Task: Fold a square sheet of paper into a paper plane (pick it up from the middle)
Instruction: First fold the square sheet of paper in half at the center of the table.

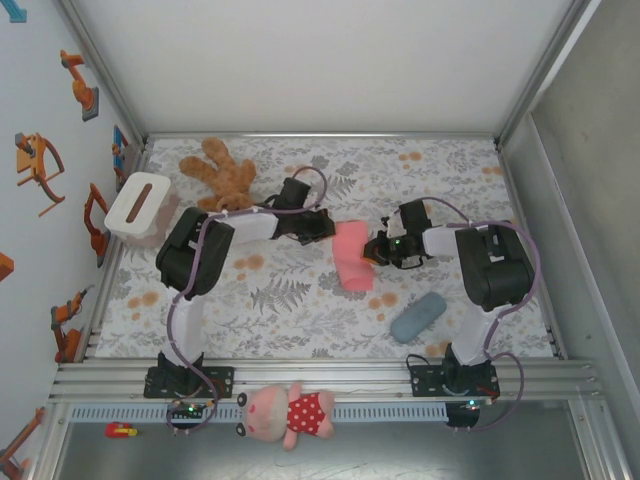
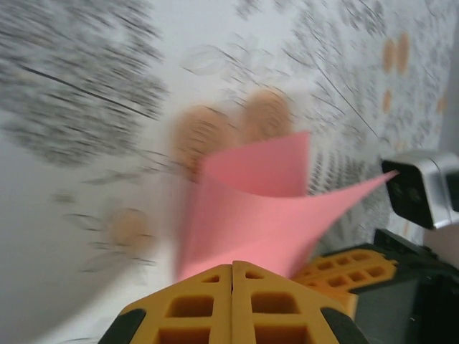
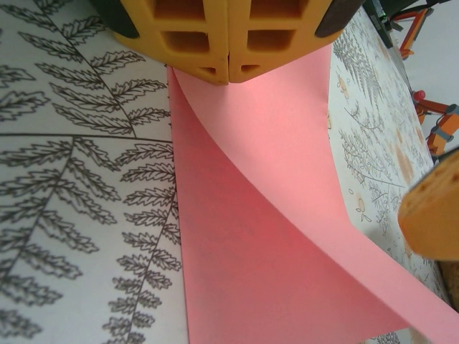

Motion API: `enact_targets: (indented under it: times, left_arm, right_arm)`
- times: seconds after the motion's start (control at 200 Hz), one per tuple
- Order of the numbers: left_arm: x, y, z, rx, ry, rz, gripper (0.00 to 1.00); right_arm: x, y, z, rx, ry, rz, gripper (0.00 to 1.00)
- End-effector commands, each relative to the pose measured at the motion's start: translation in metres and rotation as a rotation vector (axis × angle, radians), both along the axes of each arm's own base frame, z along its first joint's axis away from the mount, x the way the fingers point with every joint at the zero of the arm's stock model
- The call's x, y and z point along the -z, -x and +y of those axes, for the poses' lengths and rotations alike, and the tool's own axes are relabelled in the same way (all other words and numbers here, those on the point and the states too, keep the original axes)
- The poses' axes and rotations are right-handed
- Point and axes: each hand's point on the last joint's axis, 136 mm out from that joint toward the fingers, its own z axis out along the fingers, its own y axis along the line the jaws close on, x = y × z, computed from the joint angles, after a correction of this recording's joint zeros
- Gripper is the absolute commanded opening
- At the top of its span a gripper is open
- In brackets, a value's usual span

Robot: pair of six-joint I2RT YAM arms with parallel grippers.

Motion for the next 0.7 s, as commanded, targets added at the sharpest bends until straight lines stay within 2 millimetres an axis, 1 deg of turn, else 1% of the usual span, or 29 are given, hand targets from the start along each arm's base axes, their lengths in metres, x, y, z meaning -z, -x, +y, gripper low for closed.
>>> enact_targets:
  times: [0.0, 0.135, 0.21, 0.331, 0.481, 0.556, 0.606, 0.636, 0.691]
  left_arm:
    - [0.0, 0.004, -0.022, 0.014, 0.057, 0.021, 0.02]
    - [0.013, 0.001, -0.022, 0.007, 0.039, 0.039, 0.02]
    - [0.022, -0.005, -0.016, -0.006, 0.0, 0.046, 0.02]
    - [0.039, -0.019, 0.006, -0.057, -0.078, 0.051, 0.02]
    - [0.051, -0.038, 0.038, -0.128, -0.153, 0.061, 0.02]
    - [0.055, -0.046, 0.052, -0.144, -0.211, 0.074, 0.02]
    - [0.051, -0.052, 0.055, -0.135, -0.237, 0.07, 0.02]
    - [0.047, -0.054, 0.056, -0.13, -0.247, 0.063, 0.02]
    - [0.034, -0.057, 0.052, -0.112, -0.23, 0.037, 0.02]
  right_arm:
    - [0.084, 0.049, -0.055, 0.06, 0.346, 0.204, 0.0]
    - [0.083, 0.049, -0.055, 0.06, 0.345, 0.203, 0.0]
    - [0.083, 0.05, -0.055, 0.06, 0.345, 0.202, 0.0]
    - [0.083, 0.05, -0.055, 0.06, 0.346, 0.2, 0.0]
    - [0.084, 0.051, -0.056, 0.062, 0.349, 0.199, 0.0]
    - [0.083, 0.05, -0.056, 0.062, 0.35, 0.199, 0.0]
    - [0.083, 0.05, -0.056, 0.062, 0.35, 0.197, 0.0]
    - [0.083, 0.05, -0.056, 0.063, 0.349, 0.197, 0.0]
    - [0.082, 0.049, -0.056, 0.061, 0.348, 0.194, 0.0]
